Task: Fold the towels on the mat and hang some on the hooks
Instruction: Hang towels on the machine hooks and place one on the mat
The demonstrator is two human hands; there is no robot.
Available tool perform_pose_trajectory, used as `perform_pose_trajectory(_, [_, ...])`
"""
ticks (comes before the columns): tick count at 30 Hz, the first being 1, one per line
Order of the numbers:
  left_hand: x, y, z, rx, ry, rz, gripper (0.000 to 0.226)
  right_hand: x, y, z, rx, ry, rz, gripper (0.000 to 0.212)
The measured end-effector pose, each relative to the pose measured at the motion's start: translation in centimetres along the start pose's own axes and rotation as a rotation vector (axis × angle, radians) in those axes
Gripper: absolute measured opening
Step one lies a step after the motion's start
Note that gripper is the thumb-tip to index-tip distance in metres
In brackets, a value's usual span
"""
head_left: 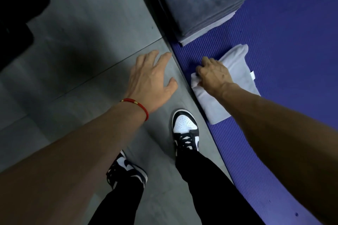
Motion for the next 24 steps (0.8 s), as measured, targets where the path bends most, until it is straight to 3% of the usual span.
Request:
perform_pose_trajectory(5, [-4.0, -5.4, 5.0, -0.081, 0.041, 0.019, 0.065, -1.0, -1.5, 7.0, 0.060, 0.019, -0.088, 0.031])
perform_pose_trajectory(8, [-7.0, -9.3, 10.1, -0.072, 0.039, 0.049, 0.067, -0.6, -4.2, 13.5, 0.010, -0.005, -0.132, 0.027])
perform_pose_trajectory(13, [-12.4, -17.4, 21.6, -0.165, 0.023, 0.147, 0.067, 2.0, -11.4, 25.5, -0.055, -0.087, -0.608, 0.039])
perform_pose_trajectory(18, [-14.7, -25.5, 33.6, -0.270, -0.042, 0.224, 0.066, 9.0, -21.9, 37.3, -0.164, -0.290, -0.889, 0.039])
perform_pose_trajectory(24, [-13.0, -32.9, 47.5, -0.485, -0.157, 0.480, 0.057, 20.6, -33.4, 48.9, -0.201, -0.540, -0.915, 0.037])
Point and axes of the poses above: each hand's wrist, its own z-axis away from the middle knuckle, its own y-axis out of the palm, x = y × z, the point moved 9 cm from there along -z, towards the middle knuckle, and after that the axes turned 15 degrees about x, right-handed, at the moved point
